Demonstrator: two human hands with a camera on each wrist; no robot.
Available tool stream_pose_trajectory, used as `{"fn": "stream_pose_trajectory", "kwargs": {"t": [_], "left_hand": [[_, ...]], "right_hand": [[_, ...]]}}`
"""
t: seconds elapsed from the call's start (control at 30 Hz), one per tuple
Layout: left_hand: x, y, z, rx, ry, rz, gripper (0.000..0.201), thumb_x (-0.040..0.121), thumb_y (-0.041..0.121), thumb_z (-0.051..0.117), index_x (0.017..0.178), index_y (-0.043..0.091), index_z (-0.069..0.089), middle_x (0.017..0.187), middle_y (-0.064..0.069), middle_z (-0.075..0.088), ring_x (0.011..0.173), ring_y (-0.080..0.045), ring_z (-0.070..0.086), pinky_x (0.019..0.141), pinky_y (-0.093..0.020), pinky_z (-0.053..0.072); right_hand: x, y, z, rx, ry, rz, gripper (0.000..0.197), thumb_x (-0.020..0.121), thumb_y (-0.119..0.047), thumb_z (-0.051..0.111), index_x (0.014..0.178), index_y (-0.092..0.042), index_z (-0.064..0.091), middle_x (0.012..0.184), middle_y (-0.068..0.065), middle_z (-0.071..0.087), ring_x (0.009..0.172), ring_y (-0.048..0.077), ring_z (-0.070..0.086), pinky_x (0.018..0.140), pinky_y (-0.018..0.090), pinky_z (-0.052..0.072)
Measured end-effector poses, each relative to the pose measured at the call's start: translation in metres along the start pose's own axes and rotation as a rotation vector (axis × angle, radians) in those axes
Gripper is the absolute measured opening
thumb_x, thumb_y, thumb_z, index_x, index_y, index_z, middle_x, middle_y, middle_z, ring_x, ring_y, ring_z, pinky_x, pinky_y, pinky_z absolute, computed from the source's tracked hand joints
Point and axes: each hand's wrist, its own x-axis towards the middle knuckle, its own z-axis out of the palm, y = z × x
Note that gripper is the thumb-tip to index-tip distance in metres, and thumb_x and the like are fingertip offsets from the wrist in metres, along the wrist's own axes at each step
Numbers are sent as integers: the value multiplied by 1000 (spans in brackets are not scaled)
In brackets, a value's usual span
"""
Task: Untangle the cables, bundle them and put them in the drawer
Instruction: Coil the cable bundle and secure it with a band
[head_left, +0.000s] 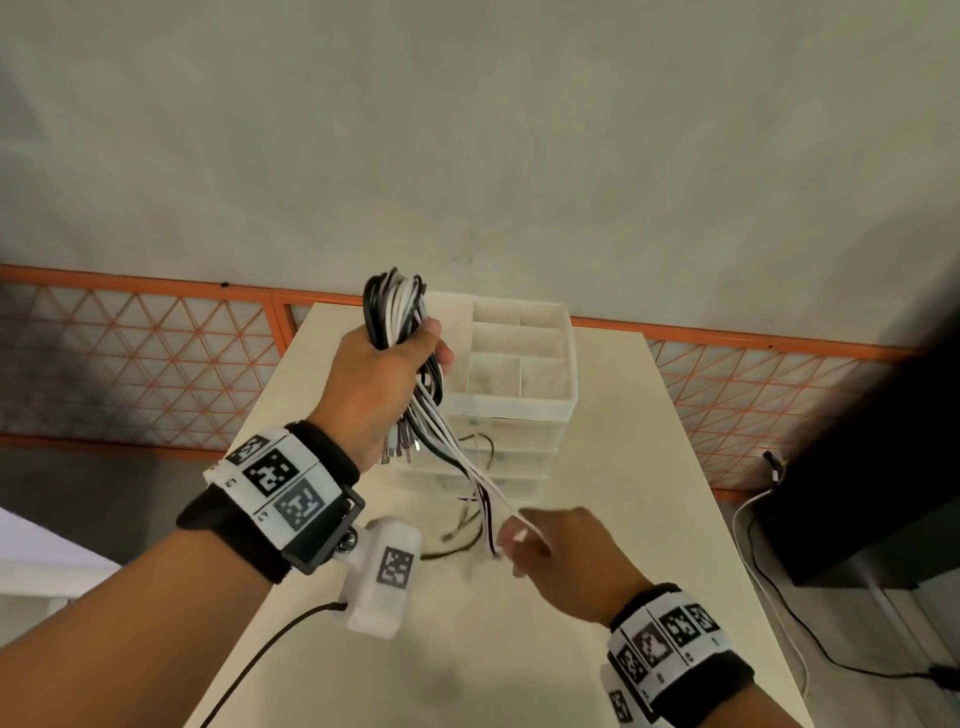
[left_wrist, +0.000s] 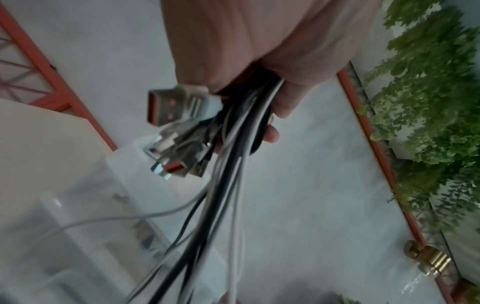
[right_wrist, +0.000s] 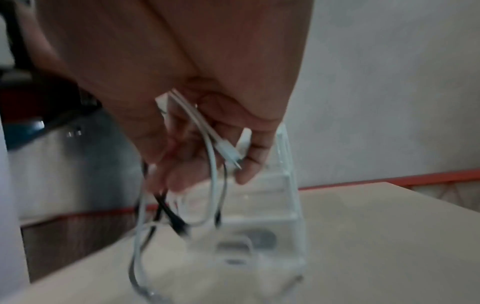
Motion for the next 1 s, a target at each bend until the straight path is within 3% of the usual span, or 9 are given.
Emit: {"fn": "stream_pose_trajectory", "kwargs": {"t": [0.1,0.23,0.33,0.43,0.5,0.63,0.8,0.9,1.0], "left_hand": [[4,5,-4,15,-19,55,24,97,23,59,76,22,71,75,-8,67,72,-23,59,70,-42,47],[3,3,-6,59,-53,78,34,96,25,60,64,27,72,76,-10,67,75,-29,56,68,-43,47],[0,3,-1,85,-84,84,34,97,26,59,66,22,71,77,-11,68,75,-29,56,68,-42,48],[-6,4,8,85,-136,74,31,98,25,58,72,12,68,79,-13,67,73,-27,57,66,-38,48],[-9,3,14,102,-162,82,32,97,29,59,72,11,69,79,-11,67,72,-27,57,67,-40,49],[-8,4,15,147,-122,138,33,87,41,59,65,20,71,78,-10,70,72,-27,56,70,-45,47],[-6,4,5,108,-53,163,32,95,30,60,66,25,71,77,-6,70,72,-26,58,71,-47,49],[-5,2,3,56,10,134,34,95,27,60,63,27,71,75,-4,70,72,-27,57,73,-48,50],[-4,1,4,41,23,131,32,95,27,60,64,26,70,72,-1,70,73,-25,59,74,-48,50]], "right_hand": [[-3,15,9,-131,-110,152,30,99,-43,48,125,-43,64,111,-14,72,109,17,64,100,34,45],[-3,9,-8,-8,-48,135,56,72,-53,65,126,-40,53,125,-15,59,117,12,56,108,42,39],[2,-7,-30,247,255,-55,55,65,-45,75,113,-35,50,121,-10,55,112,2,55,98,19,42],[12,-40,-44,342,294,-172,63,71,-42,86,123,-34,51,129,-15,54,118,-2,52,92,6,39],[22,-61,-41,301,247,-204,59,74,-45,83,124,-35,54,123,-14,58,108,3,58,89,16,47],[36,-63,-17,178,285,-209,17,92,-34,64,100,-20,68,87,0,69,76,16,64,74,38,55],[32,-22,13,213,317,107,26,93,-21,58,75,-38,66,54,-8,57,54,12,61,58,30,54],[27,-4,25,133,257,221,12,91,-22,58,89,-25,69,64,-4,64,61,15,61,65,29,54],[20,9,29,145,214,286,19,91,-23,59,103,-14,70,81,2,71,79,23,65,79,36,56]]}}
